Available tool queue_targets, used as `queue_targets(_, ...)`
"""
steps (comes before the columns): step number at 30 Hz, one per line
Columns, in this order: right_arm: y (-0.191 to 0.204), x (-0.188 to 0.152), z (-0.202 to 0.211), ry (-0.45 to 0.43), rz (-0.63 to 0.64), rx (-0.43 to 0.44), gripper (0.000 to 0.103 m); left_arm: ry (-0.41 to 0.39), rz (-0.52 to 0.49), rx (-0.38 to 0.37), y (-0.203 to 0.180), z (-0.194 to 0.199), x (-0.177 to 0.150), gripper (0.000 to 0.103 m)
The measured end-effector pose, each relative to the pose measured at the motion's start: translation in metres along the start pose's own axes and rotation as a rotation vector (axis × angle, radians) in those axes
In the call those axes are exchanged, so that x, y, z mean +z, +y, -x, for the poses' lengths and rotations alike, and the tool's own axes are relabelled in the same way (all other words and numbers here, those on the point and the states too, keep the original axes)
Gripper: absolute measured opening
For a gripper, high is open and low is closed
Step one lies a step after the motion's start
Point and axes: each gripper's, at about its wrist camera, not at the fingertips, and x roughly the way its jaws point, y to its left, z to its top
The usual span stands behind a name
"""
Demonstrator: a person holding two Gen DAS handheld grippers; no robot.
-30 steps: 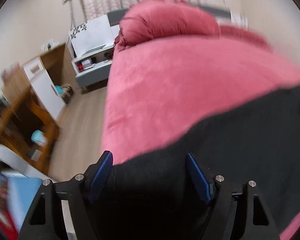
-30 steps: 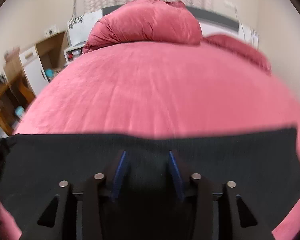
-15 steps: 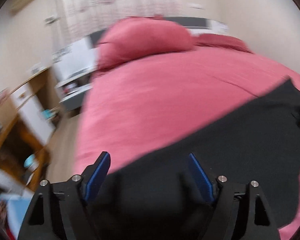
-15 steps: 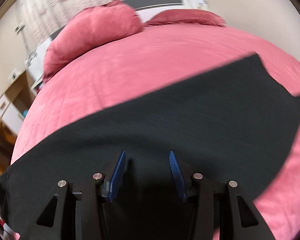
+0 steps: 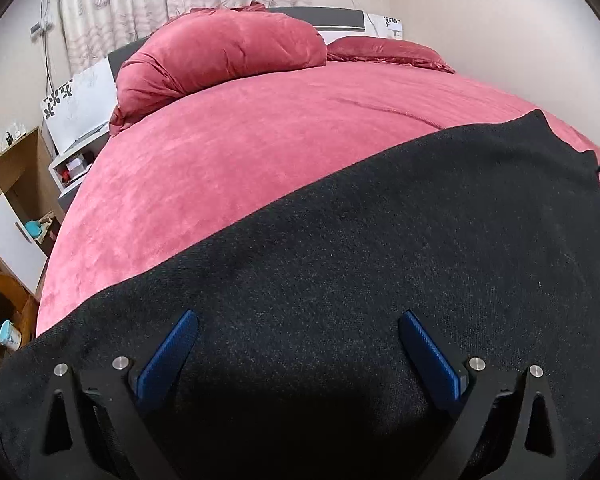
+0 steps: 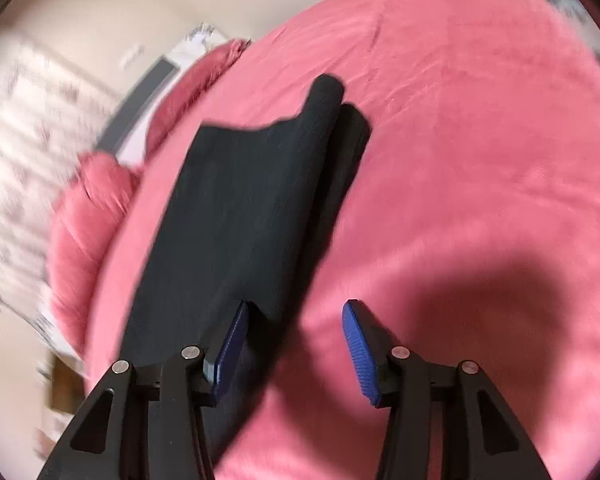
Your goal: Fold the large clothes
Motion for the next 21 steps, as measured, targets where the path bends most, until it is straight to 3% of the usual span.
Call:
queue_targets(5, -0.007, 0.027, -0.044, -0.051, -0.119, 0.144, 0.049, -0.007, 0.008, -0.011, 0.007, -0.004, 0.000, 0.102)
queue_targets(6, -0.006, 0.030, -0.051, -0.062, -0.140, 0.145, 0.039, -0.006, 0.008, -0.010, 0.009, -0.003, 0.000, 0.102)
queue_targets(7, 0.000, 0.032, -0.063, -0.056, -0.161, 0.105, 0.018, -0.002, 0.008, -0.010, 0.012, -0.005, 0.001, 0.102)
queue_targets(8, -0.001, 0.033, -0.065, -0.041, -0.185, 0.063, 0.014, 0.015, 0.002, -0.014, 0.014, -0.006, 0.004, 0.102)
queue_targets(11, 0.002, 0.044, -0.028, -0.103, -0.243, 0.214, 0.010, 0.092, -0.033, -0.102, 0.024, -0.007, 0.013, 0.099)
queue_targets(13, 0.022, 0.051, -0.003, -0.146, -0.134, 0.253, 0.010, 0.117, -0.072, -0.165, 0.028, 0.000, 0.014, 0.095)
queue_targets(14, 0.034, 0.051, 0.017, -0.165, -0.057, 0.240, 0.010, 0.130, -0.096, -0.186, 0.029, 0.002, 0.013, 0.094)
queue_targets(16, 0.037, 0.054, 0.012, -0.140, -0.006, 0.193, 0.010, 0.146, -0.156, -0.197, 0.027, 0.005, 0.009, 0.094)
queue_targets(19, 0.003, 0.056, -0.029, 0.033, -0.088, 0.059, 0.014, 0.135, -0.137, -0.168, 0.024, 0.008, 0.006, 0.094)
queue_targets(21, -0.015, 0.051, -0.043, 0.081, -0.163, 0.046, 0.015, 0.126, -0.084, -0.148, 0.021, 0.011, 0.004, 0.094)
